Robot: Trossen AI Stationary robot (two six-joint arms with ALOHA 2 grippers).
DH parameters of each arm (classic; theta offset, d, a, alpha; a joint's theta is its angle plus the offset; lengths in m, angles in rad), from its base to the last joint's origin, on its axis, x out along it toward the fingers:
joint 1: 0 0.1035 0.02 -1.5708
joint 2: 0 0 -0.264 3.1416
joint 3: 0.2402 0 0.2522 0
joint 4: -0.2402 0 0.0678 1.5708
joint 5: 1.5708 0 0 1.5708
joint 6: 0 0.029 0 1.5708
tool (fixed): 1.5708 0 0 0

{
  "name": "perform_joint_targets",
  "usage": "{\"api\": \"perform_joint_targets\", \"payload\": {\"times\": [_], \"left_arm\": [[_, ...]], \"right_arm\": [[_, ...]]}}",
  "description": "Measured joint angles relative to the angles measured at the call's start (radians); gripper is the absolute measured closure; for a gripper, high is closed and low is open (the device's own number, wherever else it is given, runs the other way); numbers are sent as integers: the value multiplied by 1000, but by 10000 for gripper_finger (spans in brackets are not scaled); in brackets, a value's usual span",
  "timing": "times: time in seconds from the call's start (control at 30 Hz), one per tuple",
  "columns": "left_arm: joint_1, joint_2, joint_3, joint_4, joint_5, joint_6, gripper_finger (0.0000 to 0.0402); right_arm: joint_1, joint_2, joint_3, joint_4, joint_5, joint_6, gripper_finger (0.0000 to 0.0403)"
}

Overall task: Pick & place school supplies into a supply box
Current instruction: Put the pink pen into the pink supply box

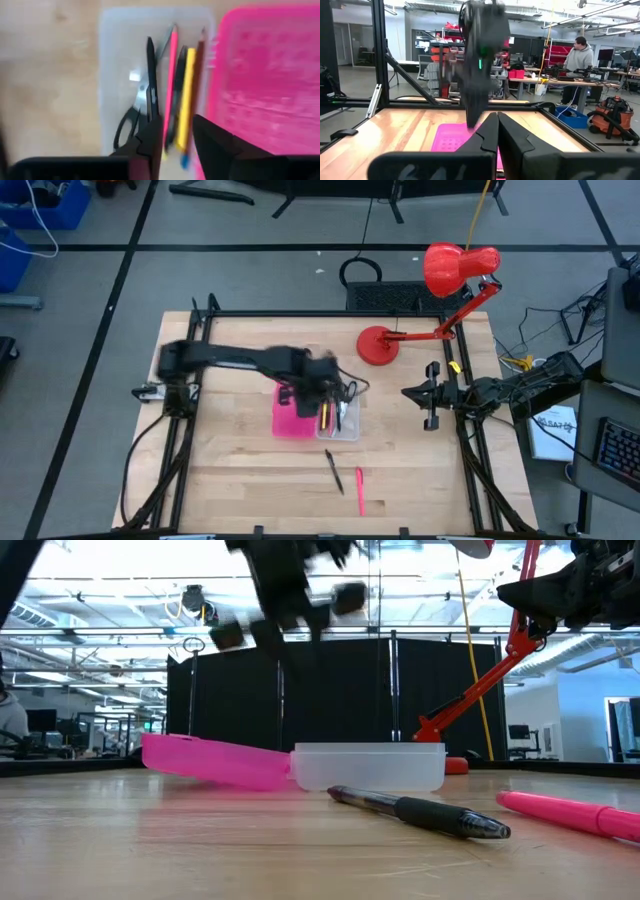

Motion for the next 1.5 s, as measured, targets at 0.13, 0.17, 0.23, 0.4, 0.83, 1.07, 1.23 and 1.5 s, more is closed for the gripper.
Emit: {"api": "perform_joint_targets", "payload": {"times": [0.13,0.17,0.23,0.4,0.83,1.07,1.23,1.5], "left_arm": [[3,-214,0,-66,-2,-237,329],[11,-268,1,-83,12,-329,343],[41,-375,-13,-119,92,-495,377],[149,-704,-311,-5,252,-597,397],[298,-1423,-1207,908,226,-1289,399],[285,-1662,-1436,1051,109,-1475,400],[283,-1762,-1565,1145,103,-1494,400],[282,-1777,-1589,1142,97,-1496,384]], "right_arm": [[0,0,0,1,0,0,403],[0,0,0,3,0,0,403],[0,0,0,9,0,0,403],[0,0,0,9,0,0,403],[0,0,0,-17,0,56,403],[0,2,0,-36,4,59,403],[0,2,0,-39,86,60,403],[22,65,110,-213,161,242,403]]}}
